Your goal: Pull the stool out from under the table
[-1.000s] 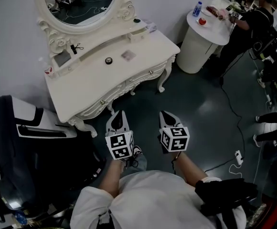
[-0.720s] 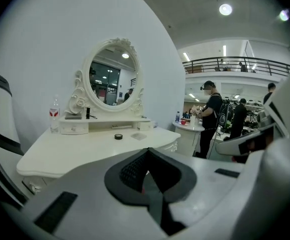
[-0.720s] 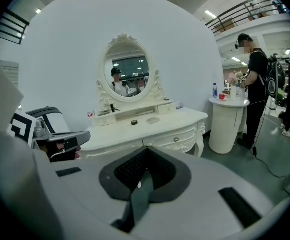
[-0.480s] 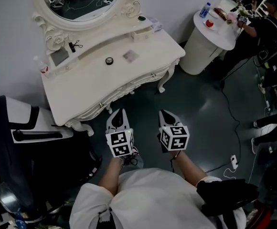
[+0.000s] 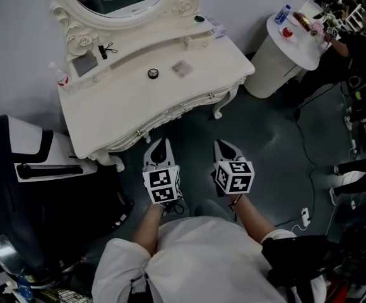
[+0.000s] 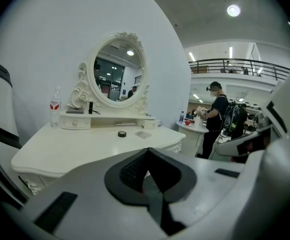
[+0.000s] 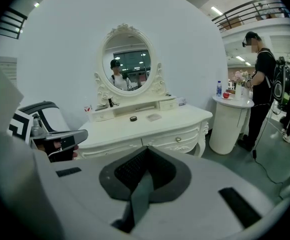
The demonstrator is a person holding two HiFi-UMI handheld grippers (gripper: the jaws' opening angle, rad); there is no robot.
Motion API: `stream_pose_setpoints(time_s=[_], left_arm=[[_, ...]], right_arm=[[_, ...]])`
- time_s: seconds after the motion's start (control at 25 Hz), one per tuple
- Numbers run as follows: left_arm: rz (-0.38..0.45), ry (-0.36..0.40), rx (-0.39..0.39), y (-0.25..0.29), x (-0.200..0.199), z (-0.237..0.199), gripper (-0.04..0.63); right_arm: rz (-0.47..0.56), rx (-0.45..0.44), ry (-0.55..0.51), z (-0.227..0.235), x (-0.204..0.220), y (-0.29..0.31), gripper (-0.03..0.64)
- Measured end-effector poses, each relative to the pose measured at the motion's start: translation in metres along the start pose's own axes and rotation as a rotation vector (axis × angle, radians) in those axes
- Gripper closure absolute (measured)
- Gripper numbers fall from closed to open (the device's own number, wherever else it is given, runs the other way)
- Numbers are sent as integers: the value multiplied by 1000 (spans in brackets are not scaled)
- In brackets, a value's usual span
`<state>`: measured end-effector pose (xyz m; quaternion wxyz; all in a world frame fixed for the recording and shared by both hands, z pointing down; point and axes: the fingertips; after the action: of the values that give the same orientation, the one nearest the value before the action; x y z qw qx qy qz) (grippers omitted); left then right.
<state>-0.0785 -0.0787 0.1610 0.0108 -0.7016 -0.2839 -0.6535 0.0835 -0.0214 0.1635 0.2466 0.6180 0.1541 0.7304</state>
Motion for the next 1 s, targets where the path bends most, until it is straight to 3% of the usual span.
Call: stream_pose_setpoints(time_s=[0.28, 0.64, 1.0], left_arm=[[-1, -24, -60, -10, 1, -19, 601], [-34, -58, -190, -12, 15, -34, 601], [-34, -88, -299, 16, 2, -3, 601]], right_arm=[[-16, -46, -57, -17, -6, 10, 618], [-53, -119, -71, -3, -9, 32, 618], [-107, -239, -112, 33, -28, 63, 618]])
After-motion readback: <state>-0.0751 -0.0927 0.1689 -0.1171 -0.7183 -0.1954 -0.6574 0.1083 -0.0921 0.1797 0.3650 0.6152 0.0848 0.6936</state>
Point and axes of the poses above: the fingertips, and each gripper's own axes: y forward along the fingers, z to its right, x out of its underside, and after that the axes turned 8 degrees about -x, right-handed
